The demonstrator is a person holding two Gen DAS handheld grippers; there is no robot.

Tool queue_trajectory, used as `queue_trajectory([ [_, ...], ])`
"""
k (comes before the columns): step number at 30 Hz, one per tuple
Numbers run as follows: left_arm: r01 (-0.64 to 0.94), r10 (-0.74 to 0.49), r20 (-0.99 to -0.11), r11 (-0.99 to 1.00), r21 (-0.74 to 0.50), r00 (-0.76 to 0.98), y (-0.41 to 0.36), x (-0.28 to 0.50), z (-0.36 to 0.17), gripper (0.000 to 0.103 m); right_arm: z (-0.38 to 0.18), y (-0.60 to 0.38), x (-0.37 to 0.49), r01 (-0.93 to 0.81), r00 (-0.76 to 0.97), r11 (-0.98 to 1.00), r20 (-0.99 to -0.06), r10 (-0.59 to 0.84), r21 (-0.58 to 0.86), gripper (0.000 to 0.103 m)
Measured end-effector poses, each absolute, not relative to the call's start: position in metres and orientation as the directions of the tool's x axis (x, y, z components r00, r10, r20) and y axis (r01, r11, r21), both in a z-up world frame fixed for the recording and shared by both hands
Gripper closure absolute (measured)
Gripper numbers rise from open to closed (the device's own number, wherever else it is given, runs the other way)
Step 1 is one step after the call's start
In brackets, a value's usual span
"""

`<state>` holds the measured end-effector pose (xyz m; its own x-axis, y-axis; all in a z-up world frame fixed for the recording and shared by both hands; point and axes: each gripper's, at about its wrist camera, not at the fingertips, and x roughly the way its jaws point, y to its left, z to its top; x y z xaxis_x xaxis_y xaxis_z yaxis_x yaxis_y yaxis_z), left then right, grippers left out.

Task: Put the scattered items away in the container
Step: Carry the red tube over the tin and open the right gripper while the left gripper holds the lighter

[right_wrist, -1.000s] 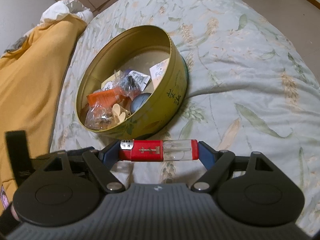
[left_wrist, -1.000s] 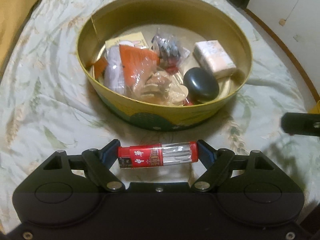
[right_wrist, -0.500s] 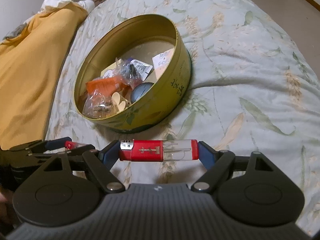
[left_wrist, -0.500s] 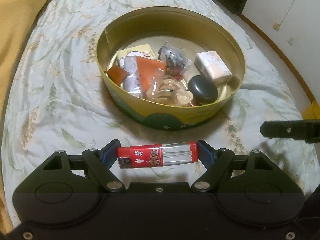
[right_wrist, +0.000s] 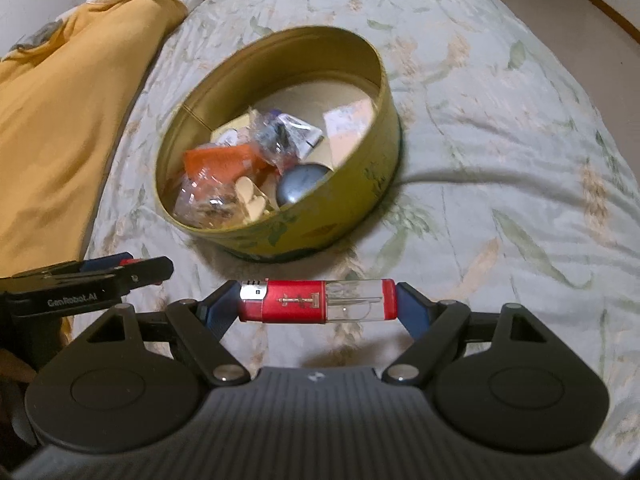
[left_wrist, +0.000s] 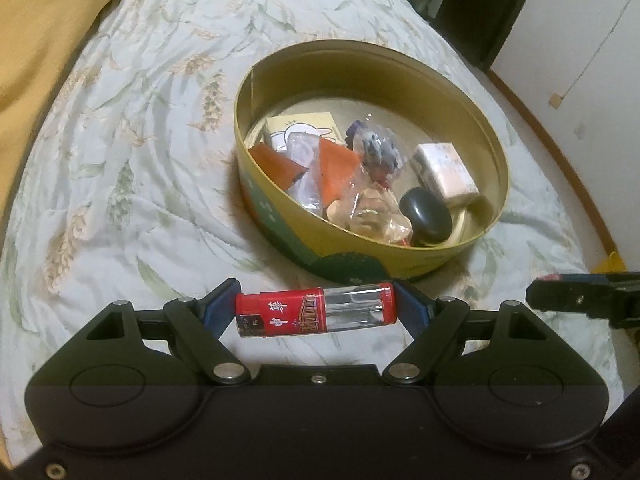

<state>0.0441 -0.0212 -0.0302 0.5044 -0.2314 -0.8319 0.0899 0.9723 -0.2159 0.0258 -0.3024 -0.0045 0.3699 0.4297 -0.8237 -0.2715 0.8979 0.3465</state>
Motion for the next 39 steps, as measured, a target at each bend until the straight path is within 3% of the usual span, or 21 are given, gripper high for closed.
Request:
queue_trajectory([
  [19,0.119,-0.273,-0.836,0.962,-0.247,0.476,-0.025,0.044,-0.04,0.023,0.051,-0.209,0.105,-0.388,0.391,0.875,-0.808,0.44,0.288,0.02],
  [24,0.13,-0.283,-0.833,0.959,-0.252,0.475,-0.025,0.043,-0.039,0.023,0.058,-0.192,0.113,-0.384,0.439,0.891,-0.801,0.407,0.243,0.005],
  [39,0.134,-0.278,-0.84,0.961,-0.243,0.465,-0.028,0.04,-0.043,0.023,0.043,-0.23,0.069,-0.361,0.415,0.899,-0.82,0.393,0.248,0.0],
])
